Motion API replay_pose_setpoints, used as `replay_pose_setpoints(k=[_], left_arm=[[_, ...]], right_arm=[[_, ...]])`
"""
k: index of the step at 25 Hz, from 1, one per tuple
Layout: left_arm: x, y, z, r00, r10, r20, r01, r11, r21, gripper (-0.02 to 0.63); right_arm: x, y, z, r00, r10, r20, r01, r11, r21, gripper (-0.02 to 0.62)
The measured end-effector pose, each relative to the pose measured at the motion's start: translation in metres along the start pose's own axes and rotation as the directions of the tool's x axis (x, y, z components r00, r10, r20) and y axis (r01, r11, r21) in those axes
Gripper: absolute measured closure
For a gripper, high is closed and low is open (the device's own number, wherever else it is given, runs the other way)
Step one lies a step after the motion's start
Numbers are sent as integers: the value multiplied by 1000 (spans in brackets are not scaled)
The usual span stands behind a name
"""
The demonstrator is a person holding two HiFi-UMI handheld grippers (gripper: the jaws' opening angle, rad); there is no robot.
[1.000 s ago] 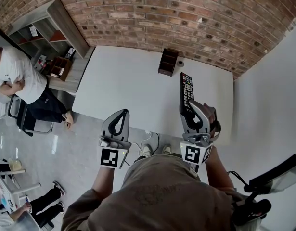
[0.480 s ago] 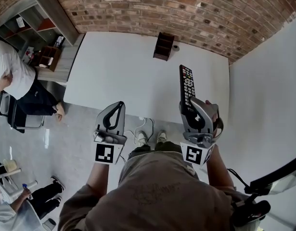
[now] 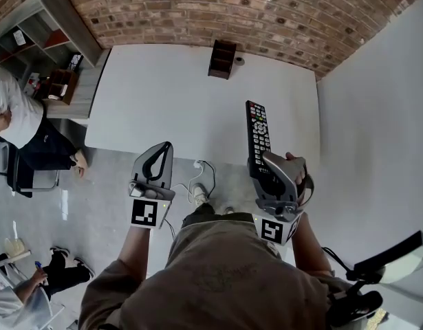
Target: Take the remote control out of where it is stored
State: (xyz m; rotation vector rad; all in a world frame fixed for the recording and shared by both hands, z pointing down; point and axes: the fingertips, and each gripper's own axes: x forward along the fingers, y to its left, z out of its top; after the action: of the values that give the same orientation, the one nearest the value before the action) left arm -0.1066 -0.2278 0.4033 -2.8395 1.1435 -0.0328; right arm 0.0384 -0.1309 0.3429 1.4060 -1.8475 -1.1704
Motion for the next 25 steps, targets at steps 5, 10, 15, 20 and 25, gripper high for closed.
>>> replay_pose_setpoints(k=[5, 10, 15, 20, 25], left_arm=[[-10, -25, 1, 1000, -10, -5, 10, 1000, 8, 595], [-32, -59, 2, 1000, 16, -18, -16, 999, -30, 595], [-68, -99, -13, 998, 44, -39, -45, 998, -37, 595], [-94, -130, -6, 998, 44, -36, -46, 998, -42, 595], [-109, -152, 2, 999, 33, -13, -33, 999, -35, 595]], right_arm=[[-32, -3, 7, 1000, -19, 15, 19, 1000, 5, 471], [-78, -2, 11, 999, -24, 37, 23, 1000, 16, 471], [-126, 1, 14, 998, -19, 57, 18, 1000, 13, 471], [-163, 4, 25, 998, -36, 60, 35, 999, 16, 471], [-191, 15, 30, 997, -44, 62, 43, 999, 27, 471]])
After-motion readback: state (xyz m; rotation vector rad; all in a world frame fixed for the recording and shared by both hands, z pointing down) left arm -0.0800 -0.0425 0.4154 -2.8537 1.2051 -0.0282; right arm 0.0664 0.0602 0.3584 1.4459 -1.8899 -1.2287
